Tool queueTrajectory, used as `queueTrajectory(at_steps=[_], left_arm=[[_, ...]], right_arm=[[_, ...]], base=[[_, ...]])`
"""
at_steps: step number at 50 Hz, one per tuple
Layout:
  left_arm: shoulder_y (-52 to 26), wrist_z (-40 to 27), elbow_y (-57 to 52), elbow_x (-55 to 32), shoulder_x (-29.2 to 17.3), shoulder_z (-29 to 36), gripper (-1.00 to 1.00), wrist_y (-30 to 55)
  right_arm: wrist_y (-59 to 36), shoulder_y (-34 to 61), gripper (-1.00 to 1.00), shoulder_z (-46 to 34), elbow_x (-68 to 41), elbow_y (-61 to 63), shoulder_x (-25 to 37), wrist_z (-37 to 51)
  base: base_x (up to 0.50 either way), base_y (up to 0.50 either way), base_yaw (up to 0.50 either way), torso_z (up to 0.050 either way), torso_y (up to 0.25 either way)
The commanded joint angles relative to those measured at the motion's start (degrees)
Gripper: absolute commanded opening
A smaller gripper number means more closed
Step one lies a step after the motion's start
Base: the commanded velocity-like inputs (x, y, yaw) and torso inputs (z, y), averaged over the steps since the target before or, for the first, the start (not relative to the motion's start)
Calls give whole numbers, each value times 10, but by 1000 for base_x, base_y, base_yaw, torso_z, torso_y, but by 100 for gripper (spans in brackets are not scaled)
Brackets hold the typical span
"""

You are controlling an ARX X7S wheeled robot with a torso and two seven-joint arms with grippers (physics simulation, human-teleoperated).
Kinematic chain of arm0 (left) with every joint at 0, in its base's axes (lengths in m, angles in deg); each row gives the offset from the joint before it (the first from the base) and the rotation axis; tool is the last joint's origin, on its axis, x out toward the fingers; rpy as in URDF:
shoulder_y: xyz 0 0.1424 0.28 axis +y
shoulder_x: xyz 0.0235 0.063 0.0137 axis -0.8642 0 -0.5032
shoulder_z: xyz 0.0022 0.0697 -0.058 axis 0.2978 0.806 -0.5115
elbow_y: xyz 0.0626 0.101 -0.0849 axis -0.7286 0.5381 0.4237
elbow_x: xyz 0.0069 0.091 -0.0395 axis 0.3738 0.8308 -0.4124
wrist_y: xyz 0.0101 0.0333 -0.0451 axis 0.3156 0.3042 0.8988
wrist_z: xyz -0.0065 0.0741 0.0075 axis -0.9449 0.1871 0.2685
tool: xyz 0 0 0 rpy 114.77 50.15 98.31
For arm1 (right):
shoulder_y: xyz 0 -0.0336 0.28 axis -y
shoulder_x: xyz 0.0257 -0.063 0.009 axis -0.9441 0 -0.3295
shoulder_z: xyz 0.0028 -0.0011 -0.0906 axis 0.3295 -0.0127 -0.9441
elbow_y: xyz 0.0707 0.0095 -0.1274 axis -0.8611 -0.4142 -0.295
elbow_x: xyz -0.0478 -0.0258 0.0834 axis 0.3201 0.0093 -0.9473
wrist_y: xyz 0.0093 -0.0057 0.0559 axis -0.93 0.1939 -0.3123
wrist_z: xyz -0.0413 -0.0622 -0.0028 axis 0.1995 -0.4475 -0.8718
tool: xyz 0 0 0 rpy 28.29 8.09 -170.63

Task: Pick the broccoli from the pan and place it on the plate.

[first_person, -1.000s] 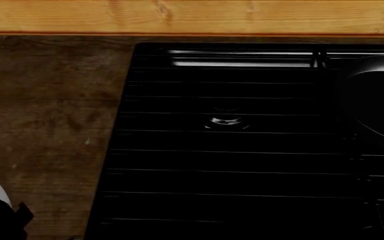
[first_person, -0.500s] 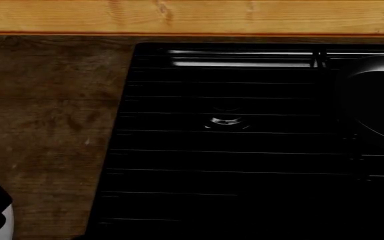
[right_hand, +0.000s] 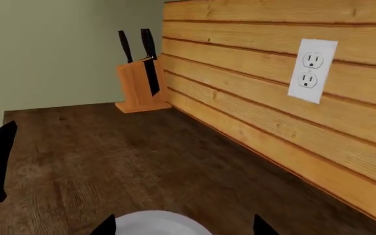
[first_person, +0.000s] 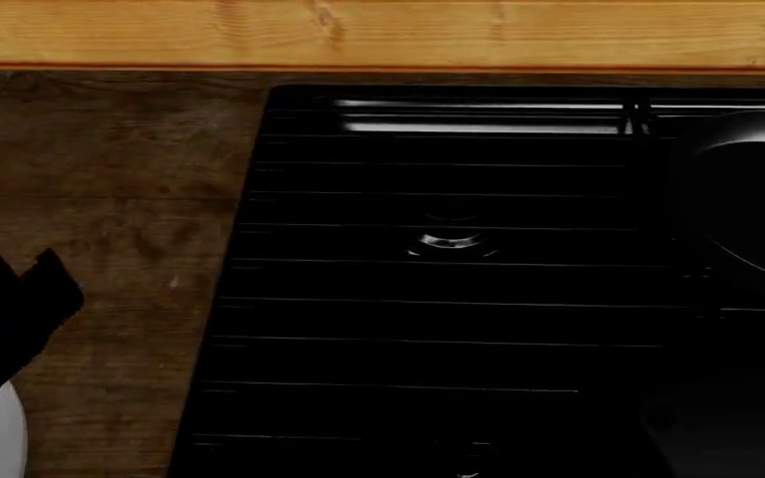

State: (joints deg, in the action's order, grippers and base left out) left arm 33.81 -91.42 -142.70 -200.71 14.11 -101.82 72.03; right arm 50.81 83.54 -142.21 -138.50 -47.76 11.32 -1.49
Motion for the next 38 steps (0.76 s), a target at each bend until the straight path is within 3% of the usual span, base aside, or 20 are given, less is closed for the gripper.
queueTrajectory(at_steps=[1,16,30,32,33,35,37,38], left_arm=[[-11,-32,0,-19,-6,23,100,0],[-36,-59,0,-14,-14,73,100,0],[-63,-103,0,-18,-27,135,100,0],[-69,-109,0,-19,-28,145,100,0],[-68,-102,0,-18,-25,137,100,0],[-70,-102,0,-15,-24,140,100,0],[-73,-109,0,-20,-25,147,100,0],[-75,-112,0,-21,-26,150,100,0]], right_arm=[[7,42,100,53,-27,81,96,43],[-16,44,100,89,-43,102,343,28],[6,46,100,171,-78,191,566,52],[-30,-23,100,261,-89,191,565,64],[-74,-92,100,347,-115,191,558,77],[-218,-229,100,519,-213,191,476,154],[-322,-273,100,691,-310,191,400,239],[-335,-282,100,777,-322,191,397,243]], base=[[0,0,0,0,0],[0,0,0,0,0],[0,0,0,0,0],[0,0,0,0,0],[0,0,0,0,0],[0,0,0,0,0],[0,0,0,0,0],[0,0,0,0,0]])
